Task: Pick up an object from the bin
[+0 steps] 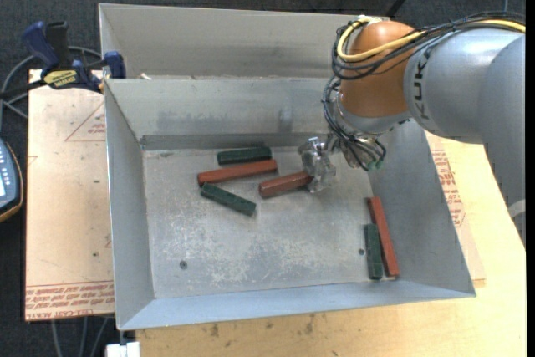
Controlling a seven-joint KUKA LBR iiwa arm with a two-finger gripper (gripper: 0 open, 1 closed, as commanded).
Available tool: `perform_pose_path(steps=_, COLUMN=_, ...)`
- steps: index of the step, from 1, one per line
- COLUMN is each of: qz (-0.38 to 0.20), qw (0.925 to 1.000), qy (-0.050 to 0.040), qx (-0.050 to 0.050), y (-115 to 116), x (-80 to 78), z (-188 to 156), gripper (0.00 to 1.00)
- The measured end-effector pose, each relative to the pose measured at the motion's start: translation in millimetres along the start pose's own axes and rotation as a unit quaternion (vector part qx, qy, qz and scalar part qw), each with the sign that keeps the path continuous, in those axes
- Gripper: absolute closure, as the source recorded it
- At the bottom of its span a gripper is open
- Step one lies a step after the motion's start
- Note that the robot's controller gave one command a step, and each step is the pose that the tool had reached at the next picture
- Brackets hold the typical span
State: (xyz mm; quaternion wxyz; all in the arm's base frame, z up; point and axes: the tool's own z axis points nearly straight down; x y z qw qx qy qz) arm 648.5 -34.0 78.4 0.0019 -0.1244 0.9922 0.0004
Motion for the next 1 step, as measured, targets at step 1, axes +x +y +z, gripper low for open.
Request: perform_pose_path(steps=1, qz=-0.181, qw=0.9834, qy=-0.0028, qx=0.002, y=-19.2, x=19.0, z=-139.1, gripper=1.00)
